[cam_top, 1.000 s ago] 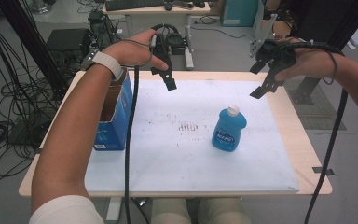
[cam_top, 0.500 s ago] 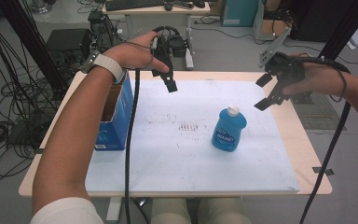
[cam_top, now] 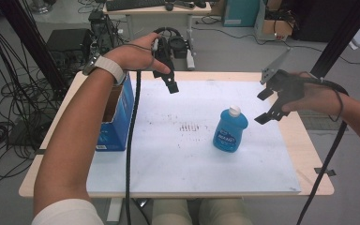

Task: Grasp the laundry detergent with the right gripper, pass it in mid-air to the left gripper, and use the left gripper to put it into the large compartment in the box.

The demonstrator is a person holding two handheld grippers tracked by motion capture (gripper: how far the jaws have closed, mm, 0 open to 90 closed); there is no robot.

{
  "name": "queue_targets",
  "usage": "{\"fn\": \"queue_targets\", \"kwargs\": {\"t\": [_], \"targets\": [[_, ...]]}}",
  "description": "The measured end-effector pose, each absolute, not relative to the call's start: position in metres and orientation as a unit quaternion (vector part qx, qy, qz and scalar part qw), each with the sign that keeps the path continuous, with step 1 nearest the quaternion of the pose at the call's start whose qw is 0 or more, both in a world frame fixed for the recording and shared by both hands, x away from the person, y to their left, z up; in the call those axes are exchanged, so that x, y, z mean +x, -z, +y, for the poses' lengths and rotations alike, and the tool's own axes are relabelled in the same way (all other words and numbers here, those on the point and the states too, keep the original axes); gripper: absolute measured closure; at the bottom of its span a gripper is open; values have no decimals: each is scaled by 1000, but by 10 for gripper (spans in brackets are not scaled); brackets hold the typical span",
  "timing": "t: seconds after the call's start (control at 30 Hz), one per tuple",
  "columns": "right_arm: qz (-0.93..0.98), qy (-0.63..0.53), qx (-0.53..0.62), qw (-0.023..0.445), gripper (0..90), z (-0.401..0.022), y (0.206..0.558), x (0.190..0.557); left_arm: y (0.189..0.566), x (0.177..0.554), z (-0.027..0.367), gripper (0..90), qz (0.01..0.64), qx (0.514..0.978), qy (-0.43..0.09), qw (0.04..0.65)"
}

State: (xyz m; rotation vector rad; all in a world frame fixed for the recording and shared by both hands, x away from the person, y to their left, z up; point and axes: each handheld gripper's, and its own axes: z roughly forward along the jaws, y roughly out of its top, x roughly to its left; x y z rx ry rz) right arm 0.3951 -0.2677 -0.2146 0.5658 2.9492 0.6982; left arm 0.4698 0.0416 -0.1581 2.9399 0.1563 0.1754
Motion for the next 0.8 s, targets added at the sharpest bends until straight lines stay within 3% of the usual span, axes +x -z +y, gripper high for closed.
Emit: {"fn": "queue_targets", "kwargs": {"t": [0.8], "targets": [[943,-264,197,56,49,-276,254,390,161,470,40,111,50,993,-58,94]]}}
